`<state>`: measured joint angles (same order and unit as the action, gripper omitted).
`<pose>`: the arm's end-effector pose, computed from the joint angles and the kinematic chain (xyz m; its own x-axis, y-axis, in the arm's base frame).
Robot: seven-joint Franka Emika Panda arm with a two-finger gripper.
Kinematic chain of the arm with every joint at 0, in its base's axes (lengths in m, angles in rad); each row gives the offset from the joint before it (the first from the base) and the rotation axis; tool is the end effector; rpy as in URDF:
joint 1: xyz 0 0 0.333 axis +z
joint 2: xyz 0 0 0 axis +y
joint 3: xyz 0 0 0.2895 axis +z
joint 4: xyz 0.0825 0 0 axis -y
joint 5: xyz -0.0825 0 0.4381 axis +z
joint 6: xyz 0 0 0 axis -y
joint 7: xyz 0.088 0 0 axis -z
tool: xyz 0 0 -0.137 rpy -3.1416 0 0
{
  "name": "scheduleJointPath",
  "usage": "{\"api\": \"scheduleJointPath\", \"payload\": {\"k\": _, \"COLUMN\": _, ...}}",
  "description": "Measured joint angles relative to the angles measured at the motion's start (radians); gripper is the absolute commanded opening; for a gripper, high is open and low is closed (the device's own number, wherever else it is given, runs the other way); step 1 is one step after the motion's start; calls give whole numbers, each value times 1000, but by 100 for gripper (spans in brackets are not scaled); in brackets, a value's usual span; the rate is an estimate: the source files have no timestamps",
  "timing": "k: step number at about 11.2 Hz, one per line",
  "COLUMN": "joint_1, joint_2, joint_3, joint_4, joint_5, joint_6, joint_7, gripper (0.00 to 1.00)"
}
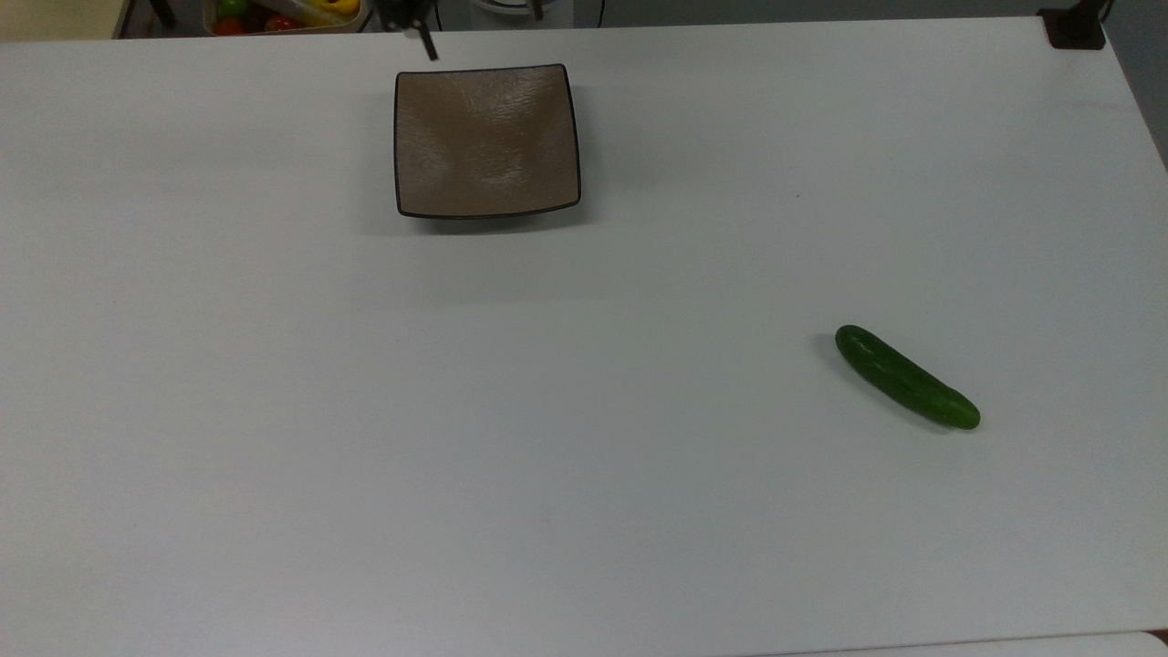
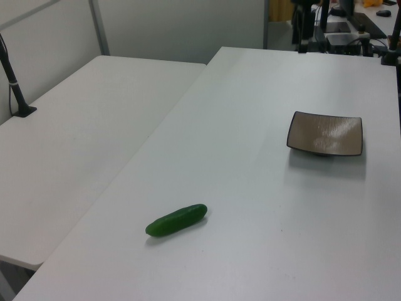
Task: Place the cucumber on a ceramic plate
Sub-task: 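Move the gripper over the green cucumber and lower it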
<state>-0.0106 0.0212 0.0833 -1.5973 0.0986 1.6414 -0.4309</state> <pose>0.6187 0.0575 0.5480 0.8782 0.4743 0.0624 0.4781 -0.8745 -0.0815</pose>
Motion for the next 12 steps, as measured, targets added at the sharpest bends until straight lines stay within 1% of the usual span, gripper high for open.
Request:
{"api": "scheduleJointPath", "payload": {"k": 2, "joint_1": 25, "joint_2": 34, "joint_3": 64, "joint_4": 0, "joint_5": -1, "joint_6": 38, "joint_7": -4, "gripper": 100}}
{"api": "scheduleJointPath", "payload": {"k": 3, "joint_1": 53, "joint_2": 53, "joint_3": 76, "joint_4": 1, "joint_5": -1, "joint_6": 87, "joint_7": 0, "gripper": 100}}
{"api": "scheduleJointPath", "payload": {"k": 5, "joint_1": 130, "joint_2": 110, "joint_3": 80, "joint_4": 41, "joint_5": -4, "joint_6": 159, "joint_7": 58, "gripper": 100}}
{"api": "scheduleJointPath", "payload": {"k": 7, "joint_1": 213, "joint_2": 196, "joint_3": 81, "joint_4": 125, "joint_5": -9, "joint_6": 206, "joint_7": 107, "gripper": 100}}
{"api": "scheduleJointPath", "payload": {"k": 9, "joint_1": 282, "joint_2": 290, "joint_3": 81, "joint_4": 194, "joint_5": -13, "joint_6": 300, "joint_7": 167, "gripper": 100}}
{"api": "scheduleJointPath", "payload": {"k": 12, "joint_1": 363, "joint_2": 420, "joint_3": 81, "joint_4": 231, "joint_5": -77, "joint_6": 465, "joint_7": 257, "gripper": 100}}
